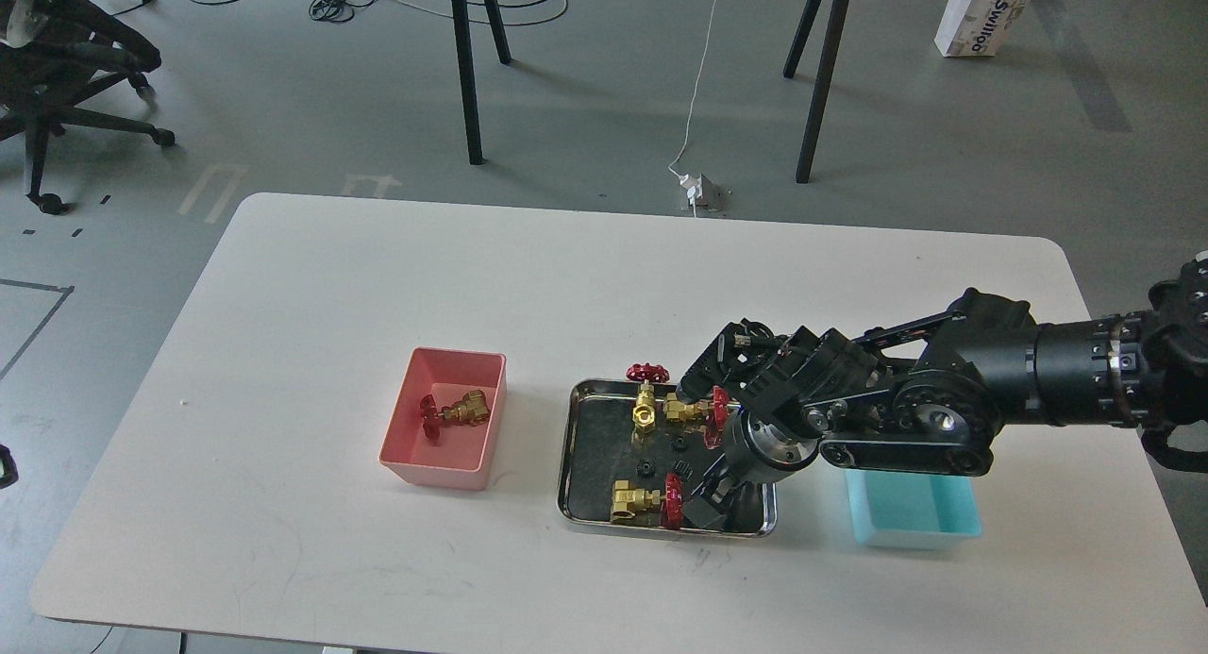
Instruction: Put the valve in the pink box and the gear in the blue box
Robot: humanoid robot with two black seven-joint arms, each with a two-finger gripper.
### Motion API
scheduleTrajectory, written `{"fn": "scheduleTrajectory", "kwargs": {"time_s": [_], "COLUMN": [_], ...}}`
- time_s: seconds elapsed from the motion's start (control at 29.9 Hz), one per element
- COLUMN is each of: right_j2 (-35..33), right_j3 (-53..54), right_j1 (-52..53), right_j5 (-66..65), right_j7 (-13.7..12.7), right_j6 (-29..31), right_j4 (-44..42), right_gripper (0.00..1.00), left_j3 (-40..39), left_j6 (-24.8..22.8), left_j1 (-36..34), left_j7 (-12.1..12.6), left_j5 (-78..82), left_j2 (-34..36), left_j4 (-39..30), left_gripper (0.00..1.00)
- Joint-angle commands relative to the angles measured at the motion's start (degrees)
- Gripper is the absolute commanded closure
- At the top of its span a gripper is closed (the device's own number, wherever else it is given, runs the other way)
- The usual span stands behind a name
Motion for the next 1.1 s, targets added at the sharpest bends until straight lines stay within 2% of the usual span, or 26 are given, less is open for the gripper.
{"fn": "scheduleTrajectory", "kwargs": {"time_s": [0.0,0.13,0.23,0.43,0.54,0.74,1.07], "right_j2": [0.92,1.27,1.80,2.23,2.41,2.41,2.32], "right_j3": [-0.52,-1.14,-1.31,-1.67,-1.75,-2.02,-2.11], "right_j1": [-0.30,-0.65,-0.66,-0.83,-0.66,-0.30,-0.57], "right_j5": [-0.80,-2.03,-2.29,-4.58,-5.02,-5.28,-5.20], "right_j7": [0.18,2.11,2.37,4.13,4.39,4.39,4.31], "right_j6": [0.00,0.00,0.00,0.00,0.00,0.00,0.00], "right_j4": [-0.50,-1.73,-2.00,-2.08,-2.08,-2.08,-2.08], "right_gripper": [0.04,0.06,0.08,0.28,0.33,0.38,0.41], "left_j3": [-0.02,0.07,0.07,0.07,0.15,0.15,0.33], "left_j6": [-0.03,-0.03,-0.03,0.05,-0.03,-0.03,-0.03], "left_j1": [-0.79,-1.76,-1.85,-1.85,-1.85,-1.94,-1.85], "left_j7": [0.08,0.08,0.08,0.08,0.08,0.08,0.08], "left_j5": [0.00,0.00,0.00,0.00,0.00,0.00,0.09], "left_j2": [0.00,0.00,0.00,0.00,0.00,0.26,0.35], "left_j4": [0.03,0.12,0.12,0.12,0.12,0.12,0.12], "left_gripper": [0.02,0.02,0.02,0.02,0.02,0.02,0.02]}}
